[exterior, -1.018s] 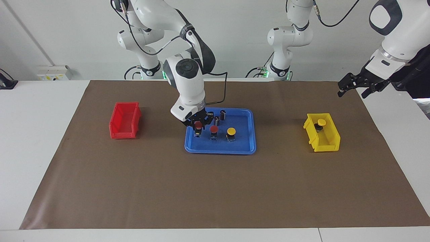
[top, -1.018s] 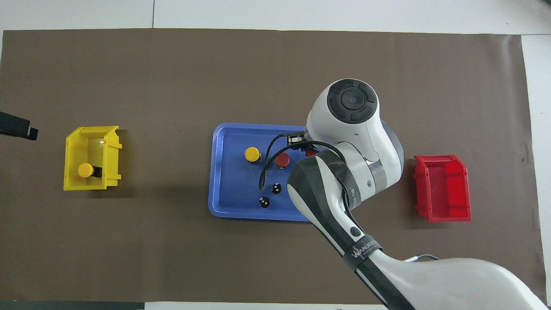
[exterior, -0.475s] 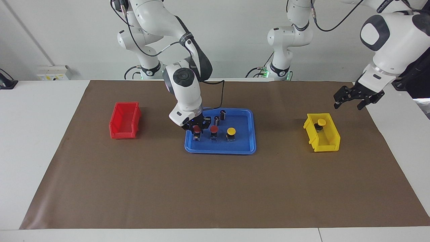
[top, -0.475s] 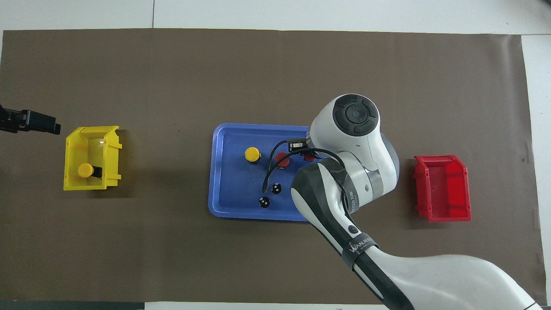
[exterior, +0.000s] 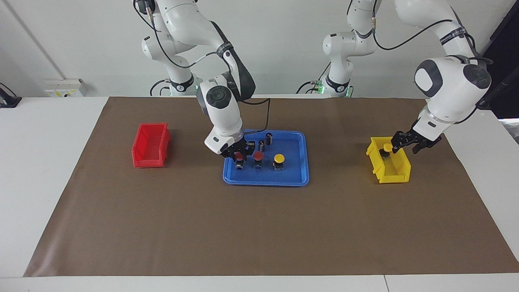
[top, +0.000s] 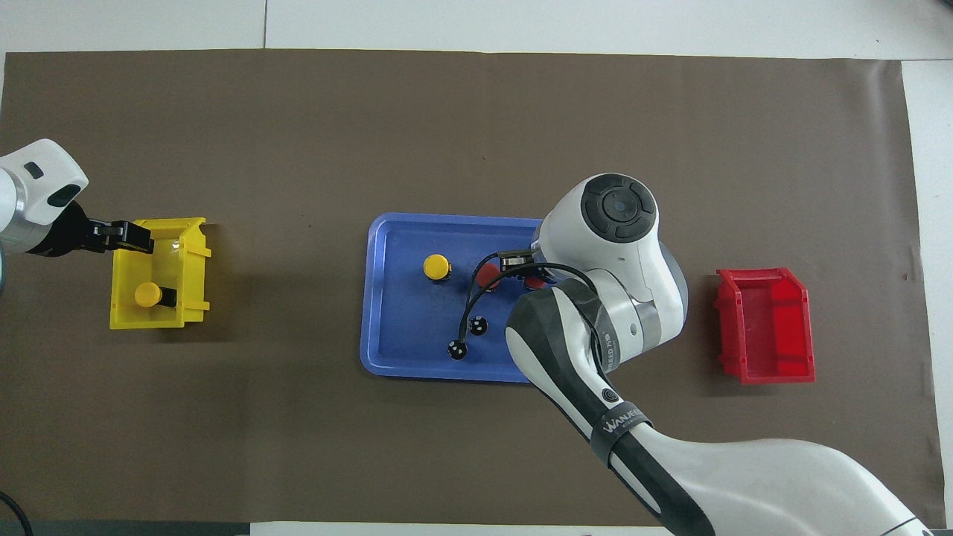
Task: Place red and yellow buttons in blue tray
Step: 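Place the red button with the right gripper while the left gripper reaches yellow, then grasp the last yellow button with the left gripper while the right gripper retracts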
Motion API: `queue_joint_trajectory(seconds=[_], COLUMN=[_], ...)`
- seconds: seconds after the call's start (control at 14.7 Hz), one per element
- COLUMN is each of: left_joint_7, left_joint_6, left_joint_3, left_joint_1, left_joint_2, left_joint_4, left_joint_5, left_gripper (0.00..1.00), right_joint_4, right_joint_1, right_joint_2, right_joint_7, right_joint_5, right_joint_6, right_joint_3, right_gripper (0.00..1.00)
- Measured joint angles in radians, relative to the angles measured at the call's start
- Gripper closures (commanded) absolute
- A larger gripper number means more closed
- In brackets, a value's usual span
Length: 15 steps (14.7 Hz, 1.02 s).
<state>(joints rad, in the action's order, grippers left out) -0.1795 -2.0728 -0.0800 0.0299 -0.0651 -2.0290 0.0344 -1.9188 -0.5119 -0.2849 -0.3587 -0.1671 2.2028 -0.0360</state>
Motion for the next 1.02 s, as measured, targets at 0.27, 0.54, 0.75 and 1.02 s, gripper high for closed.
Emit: queue_joint_trajectory(seconds=[0.27,0.54,0.75,1.02], left_joint_7=[0.000,0.000,0.000,0.000], left_joint_6=[-0.068,-0.114,-0.120,-0.123], left_joint_3=[0.000,0.000,0.000,0.004], left_joint_1=[-0.005,-0.028,-0.039,-0.037], left_joint_2=[0.001,0.009,0.025,0.040], left_joint_4=[-0.071,-0.144,-0.180,-0.198], left_joint_5=[0.000,0.000,0.000,0.000], left_gripper=[0.36,0.36,0.36,0.36], right_joint_4=[0.077,0.238,0.342,0.395], right_joint_1=[0.021,0.125,0.199,0.316], right_joint_2=[0.028,0.088,0.125,0.199], right_joint_7=[0.004,0.014,0.022,0.132], right_joint_5=[0.020,0.106,0.131,0.152], right_joint_6=[-0.092,-0.315,-0.481,-0.623], right_joint_3=[-0.011,-0.016,-0.018,-0.021], right_gripper=[0.00,0.00,0.00,0.00])
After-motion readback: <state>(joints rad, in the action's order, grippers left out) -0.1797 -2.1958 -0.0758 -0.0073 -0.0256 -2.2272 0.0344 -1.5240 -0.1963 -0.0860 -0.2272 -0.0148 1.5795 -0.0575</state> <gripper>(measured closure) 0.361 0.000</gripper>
